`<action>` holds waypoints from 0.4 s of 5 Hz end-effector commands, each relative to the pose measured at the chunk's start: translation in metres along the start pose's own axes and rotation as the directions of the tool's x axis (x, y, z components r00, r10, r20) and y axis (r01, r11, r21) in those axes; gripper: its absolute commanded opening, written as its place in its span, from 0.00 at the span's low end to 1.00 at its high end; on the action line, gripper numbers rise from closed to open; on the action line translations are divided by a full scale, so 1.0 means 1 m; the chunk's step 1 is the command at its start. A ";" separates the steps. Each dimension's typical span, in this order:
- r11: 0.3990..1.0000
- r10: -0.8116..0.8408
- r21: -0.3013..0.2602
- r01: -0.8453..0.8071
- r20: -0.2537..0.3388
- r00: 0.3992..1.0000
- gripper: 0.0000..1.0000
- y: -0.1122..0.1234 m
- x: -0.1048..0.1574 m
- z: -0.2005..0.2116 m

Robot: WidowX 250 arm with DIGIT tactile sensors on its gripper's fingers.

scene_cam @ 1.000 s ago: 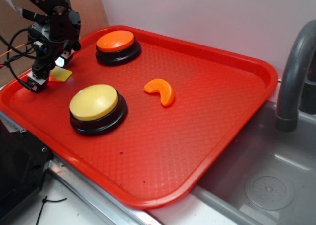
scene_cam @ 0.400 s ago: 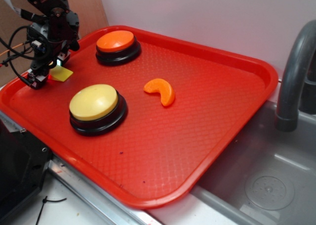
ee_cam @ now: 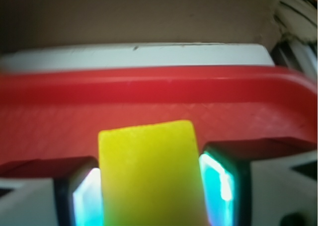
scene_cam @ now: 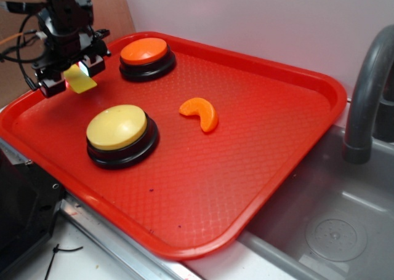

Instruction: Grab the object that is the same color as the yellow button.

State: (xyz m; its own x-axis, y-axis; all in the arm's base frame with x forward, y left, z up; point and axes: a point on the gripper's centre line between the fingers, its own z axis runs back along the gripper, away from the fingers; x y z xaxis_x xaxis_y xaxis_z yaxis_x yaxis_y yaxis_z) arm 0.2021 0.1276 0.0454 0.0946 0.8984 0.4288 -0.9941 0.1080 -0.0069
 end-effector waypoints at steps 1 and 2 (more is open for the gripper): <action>0.876 -0.457 -0.258 0.408 -0.169 0.873 0.00 -0.021 -0.013 0.080; 0.728 -0.651 -0.380 0.571 -0.121 0.749 0.00 -0.029 -0.034 0.120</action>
State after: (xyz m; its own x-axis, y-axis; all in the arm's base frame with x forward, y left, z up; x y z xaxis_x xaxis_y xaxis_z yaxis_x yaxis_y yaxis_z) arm 0.2284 0.0205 0.1190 0.7378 0.6539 0.1677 -0.6513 0.7548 -0.0780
